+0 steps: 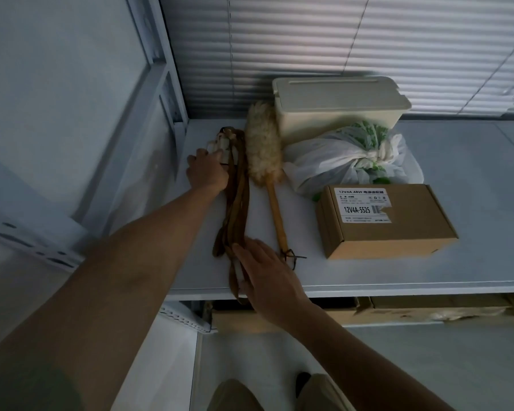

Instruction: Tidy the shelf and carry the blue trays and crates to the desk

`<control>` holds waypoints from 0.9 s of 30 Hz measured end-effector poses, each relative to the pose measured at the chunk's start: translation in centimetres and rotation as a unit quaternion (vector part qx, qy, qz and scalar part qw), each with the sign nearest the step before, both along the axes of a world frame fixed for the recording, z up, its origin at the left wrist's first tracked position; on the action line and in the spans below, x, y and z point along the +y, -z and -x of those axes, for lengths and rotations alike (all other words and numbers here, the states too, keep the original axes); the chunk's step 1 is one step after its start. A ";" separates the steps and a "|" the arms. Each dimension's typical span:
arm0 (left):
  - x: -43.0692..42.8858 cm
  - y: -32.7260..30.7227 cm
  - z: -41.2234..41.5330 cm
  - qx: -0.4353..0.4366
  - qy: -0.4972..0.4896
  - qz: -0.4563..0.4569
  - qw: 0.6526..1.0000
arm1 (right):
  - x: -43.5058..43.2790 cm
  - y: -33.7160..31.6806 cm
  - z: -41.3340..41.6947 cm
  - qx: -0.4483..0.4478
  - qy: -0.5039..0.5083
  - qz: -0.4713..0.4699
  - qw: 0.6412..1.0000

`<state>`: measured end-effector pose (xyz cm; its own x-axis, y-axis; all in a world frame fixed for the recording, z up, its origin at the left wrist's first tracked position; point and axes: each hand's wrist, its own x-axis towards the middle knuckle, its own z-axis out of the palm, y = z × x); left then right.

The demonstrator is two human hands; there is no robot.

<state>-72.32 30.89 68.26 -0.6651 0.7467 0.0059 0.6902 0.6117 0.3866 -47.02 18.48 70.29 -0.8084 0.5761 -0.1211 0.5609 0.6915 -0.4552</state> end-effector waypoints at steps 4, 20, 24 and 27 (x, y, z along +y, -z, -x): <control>1.4 1.4 1.4 0.040 -0.005 -0.022 0.999 | 0.9 1.2 1.6 0.012 0.008 -0.019 1.000; 2.2 0.5 2.4 0.005 0.024 -0.022 0.999 | -0.4 0.4 2.1 0.028 0.001 -0.047 0.998; 0.8 -1.3 1.6 -0.040 0.005 -0.029 0.999 | -0.4 -0.6 1.6 0.021 0.005 -0.036 0.999; -0.9 -2.3 0.6 -0.074 -0.001 -0.021 0.997 | -0.6 -1.1 1.3 0.017 0.004 -0.026 1.000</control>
<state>-72.95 30.04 70.60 -0.6620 0.7469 -0.0620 0.6225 0.5940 0.5095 -48.27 17.89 71.37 -0.8072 0.5869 -0.0632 0.5512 0.7110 -0.4366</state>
